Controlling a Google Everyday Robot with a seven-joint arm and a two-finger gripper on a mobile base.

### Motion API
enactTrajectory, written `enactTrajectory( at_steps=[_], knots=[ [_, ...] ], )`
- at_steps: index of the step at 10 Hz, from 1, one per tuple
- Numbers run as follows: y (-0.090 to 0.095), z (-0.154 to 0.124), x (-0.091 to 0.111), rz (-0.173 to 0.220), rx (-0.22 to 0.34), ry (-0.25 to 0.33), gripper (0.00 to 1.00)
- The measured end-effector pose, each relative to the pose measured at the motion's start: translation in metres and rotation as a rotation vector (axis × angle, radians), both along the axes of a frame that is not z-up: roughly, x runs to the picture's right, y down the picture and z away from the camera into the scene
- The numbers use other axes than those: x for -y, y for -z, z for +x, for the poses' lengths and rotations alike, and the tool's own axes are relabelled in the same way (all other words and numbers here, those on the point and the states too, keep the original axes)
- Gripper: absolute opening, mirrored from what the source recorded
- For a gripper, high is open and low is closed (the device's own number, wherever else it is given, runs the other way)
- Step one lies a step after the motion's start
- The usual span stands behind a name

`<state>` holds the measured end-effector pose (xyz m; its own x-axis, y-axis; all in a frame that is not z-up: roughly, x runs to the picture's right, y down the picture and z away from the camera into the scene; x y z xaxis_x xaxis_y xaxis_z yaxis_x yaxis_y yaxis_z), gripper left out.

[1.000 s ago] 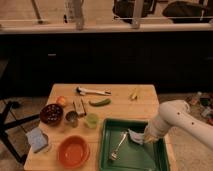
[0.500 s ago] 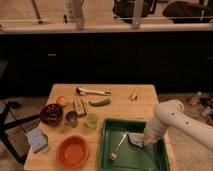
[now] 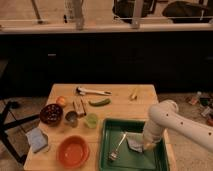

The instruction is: Wipe tray with towel

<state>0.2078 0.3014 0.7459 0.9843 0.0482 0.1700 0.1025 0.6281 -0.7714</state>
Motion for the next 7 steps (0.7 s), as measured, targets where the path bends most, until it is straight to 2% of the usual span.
enactTrajectory(
  at_steps=[3, 7],
  knots=[
    [0.010, -0.001, -0.017, -0.062, -0.010, 0.035, 0.00],
    [0.008, 0.033, -0.012, -0.078, -0.091, 0.050, 0.00]
  ],
)
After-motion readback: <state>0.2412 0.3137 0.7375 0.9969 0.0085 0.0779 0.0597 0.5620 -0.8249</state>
